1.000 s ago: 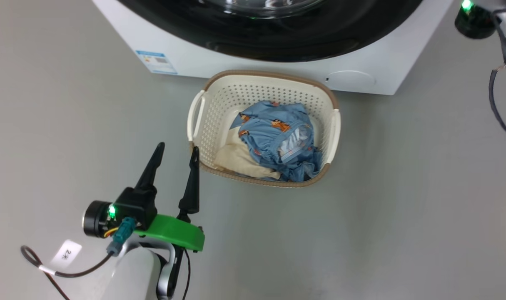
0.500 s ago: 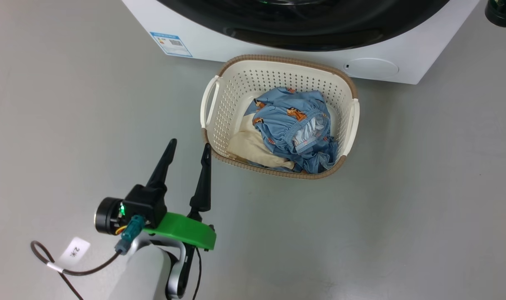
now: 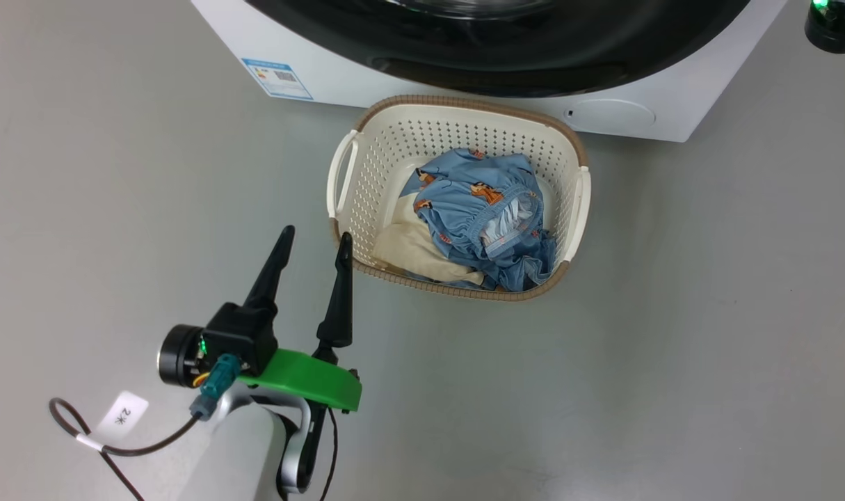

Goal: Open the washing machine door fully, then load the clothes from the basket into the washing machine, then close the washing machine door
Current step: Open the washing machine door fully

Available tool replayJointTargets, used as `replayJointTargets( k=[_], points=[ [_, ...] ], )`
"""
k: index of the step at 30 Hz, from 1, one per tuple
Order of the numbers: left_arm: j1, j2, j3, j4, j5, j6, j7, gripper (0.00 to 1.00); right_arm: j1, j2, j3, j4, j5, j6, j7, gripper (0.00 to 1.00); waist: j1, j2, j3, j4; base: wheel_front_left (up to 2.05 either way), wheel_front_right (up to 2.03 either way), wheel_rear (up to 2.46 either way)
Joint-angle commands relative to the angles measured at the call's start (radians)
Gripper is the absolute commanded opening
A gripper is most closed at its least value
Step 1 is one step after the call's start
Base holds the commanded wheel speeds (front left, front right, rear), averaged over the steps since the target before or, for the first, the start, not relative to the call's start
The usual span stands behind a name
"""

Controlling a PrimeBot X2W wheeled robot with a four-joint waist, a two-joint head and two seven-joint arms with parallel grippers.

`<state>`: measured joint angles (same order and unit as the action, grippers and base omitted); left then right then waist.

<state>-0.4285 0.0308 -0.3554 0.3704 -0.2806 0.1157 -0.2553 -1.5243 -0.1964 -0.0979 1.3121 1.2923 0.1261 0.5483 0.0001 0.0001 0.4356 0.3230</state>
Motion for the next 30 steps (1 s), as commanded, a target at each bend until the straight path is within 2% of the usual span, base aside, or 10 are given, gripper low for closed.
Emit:
replayJointTargets(
  k=[1, 13, 30],
  points=[
    [-0.014, 0.02, 0.028, -0.023, -0.006, 0.01, -0.006, 1.0, -0.013, 0.062, 0.012, -0.022, -0.007, 0.005, 0.024, 0.0, 0.0, -0.0001, -0.003, -0.003, 0.0, 0.0, 0.0],
    [-0.008, 0.019, 0.039, -0.01, 0.01, 0.007, -0.006, 1.0, 0.075, 0.083, 0.041, -0.101, 0.004, 0.005, 0.167, 0.0, 0.0, -0.0001, -0.029, -0.032, 0.0, 0.0, 0.0],
    [0.027, 0.019, 0.049, 0.006, 0.019, 0.003, -0.006, 1.0, 0.324, 0.136, 0.068, -0.352, 0.102, 0.005, 0.407, 0.0, 0.0, -0.0001, -0.092, -0.06, 0.0, 0.0, 0.0]
  ],
)
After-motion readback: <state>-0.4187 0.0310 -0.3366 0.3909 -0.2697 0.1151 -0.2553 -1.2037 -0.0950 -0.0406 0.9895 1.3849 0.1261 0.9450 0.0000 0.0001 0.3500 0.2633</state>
